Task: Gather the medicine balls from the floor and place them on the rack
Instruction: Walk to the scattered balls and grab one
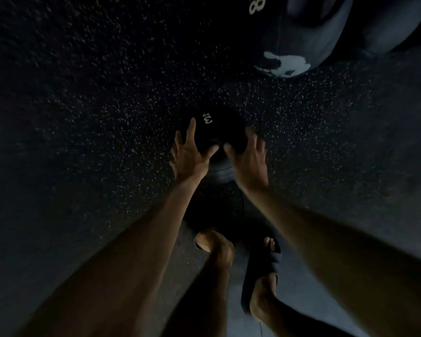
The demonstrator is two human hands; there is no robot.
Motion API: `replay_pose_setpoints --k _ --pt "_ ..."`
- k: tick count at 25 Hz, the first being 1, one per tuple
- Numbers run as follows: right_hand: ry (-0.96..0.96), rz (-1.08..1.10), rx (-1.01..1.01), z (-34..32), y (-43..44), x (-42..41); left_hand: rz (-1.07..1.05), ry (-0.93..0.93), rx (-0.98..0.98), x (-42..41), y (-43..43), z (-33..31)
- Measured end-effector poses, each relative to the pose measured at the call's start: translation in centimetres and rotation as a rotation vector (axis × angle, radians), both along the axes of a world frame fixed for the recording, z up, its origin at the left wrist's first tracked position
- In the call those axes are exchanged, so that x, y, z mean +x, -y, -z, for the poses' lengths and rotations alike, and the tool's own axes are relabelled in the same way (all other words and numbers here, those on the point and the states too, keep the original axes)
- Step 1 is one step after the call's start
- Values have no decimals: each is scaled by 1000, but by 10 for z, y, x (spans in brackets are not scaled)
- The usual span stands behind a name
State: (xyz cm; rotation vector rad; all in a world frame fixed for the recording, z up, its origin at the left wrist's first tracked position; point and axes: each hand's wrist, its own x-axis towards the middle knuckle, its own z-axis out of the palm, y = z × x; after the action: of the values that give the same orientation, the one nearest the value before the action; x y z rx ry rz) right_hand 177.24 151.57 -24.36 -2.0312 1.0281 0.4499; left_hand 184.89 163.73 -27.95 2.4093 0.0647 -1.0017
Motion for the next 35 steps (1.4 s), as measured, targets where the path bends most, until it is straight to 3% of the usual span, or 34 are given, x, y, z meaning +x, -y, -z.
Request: replay_pose_setpoints --k 3,7,12,16,22,27,29,32,35 --pt "2 -151 51 -2 -24 -18 -120 -68 21 51 14 3" --pt "12 -189 -7 9 -30 31 -294 -27 -23 77 16 6" --pt "-60 -255 -155 7 -1 104 -132 230 -201 56 -6 2" --pt "-77 -228 -123 7 30 186 12 238 -92 59 6 9" --pt "188 -284 -70 -2 62 201 -210 279 -7 155 38 5" --pt "84 -348 -19 7 56 208 -418 242 103 223 67 -2" --pt "27 -374 -47 10 62 236 -441 328 32 231 70 -5" --pt "-59 -367 -97 12 85 286 -330 523 -120 209 71 -7" --pt "-32 -291 -135 11 97 313 -178 460 -32 202 86 -8"
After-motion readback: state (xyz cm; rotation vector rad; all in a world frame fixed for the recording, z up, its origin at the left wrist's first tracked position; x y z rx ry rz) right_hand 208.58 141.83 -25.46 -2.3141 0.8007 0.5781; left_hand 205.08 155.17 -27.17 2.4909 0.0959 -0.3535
